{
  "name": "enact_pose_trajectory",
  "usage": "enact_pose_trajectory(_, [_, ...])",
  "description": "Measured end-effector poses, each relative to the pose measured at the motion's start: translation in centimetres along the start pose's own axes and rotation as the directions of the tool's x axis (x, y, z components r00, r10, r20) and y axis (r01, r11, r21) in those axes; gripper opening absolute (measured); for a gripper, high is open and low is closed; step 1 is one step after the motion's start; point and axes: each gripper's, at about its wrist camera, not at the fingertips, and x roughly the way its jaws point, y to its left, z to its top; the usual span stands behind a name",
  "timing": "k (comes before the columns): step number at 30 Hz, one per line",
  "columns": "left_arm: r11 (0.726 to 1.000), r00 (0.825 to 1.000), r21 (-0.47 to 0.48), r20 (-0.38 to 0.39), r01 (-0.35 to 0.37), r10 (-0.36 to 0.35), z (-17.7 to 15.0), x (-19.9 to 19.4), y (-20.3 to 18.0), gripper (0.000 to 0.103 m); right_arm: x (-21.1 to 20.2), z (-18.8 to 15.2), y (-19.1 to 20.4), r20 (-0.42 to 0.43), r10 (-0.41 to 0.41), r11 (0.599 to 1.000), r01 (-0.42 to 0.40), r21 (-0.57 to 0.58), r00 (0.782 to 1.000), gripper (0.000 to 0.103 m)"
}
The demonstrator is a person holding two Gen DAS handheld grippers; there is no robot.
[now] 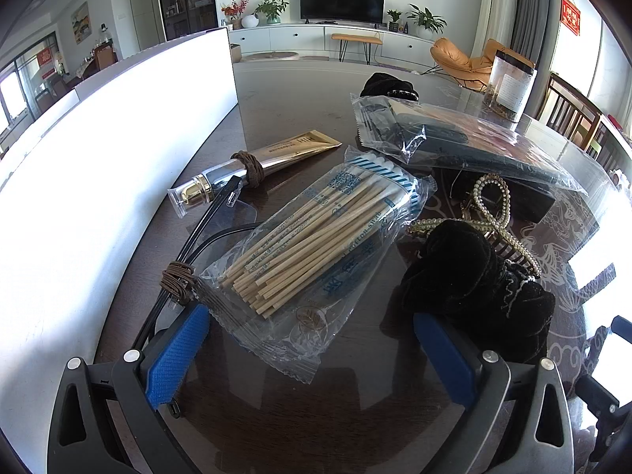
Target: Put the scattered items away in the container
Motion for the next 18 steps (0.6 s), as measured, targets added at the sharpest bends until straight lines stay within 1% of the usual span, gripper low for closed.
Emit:
enact_pose_trajectory(2, [1.0, 1.0, 0.0, 0.0, 0.0, 0.0, -0.1, -0.1, 0.0, 0.103, 0.1, -0.5, -0.2, -0.012, -0.001, 1.0, 0.002, 0.009, 1.0, 0.103])
enact_pose_trajectory(9, [1.0, 1.0, 0.0, 0.0, 0.0, 0.0, 0.0, 0.0, 0.0, 0.103, 0.0, -1.2, -0.2, 0.003, 0.002, 1.0, -0.002, 0.023, 1.0, 0.103])
enact_pose_trajectory(12, [1.0, 1.0, -0.001, -0.001, -0.001, 0.001, -0.1, 0.0, 0.0, 0.103, -0.1, -1.6, -0.1, 0.037, -0.001, 1.0, 0.0, 0.027, 0.999, 0.103])
enact_pose_trajectory(18, [1.0, 1.0, -0.001, 0.0, -0.001, 0.001, 0.0, 0.0, 0.0, 0.103, -0.1, -1.6, -0.1, 0.038, -0.003, 1.0, 0.001, 0.029, 0.999, 0.103])
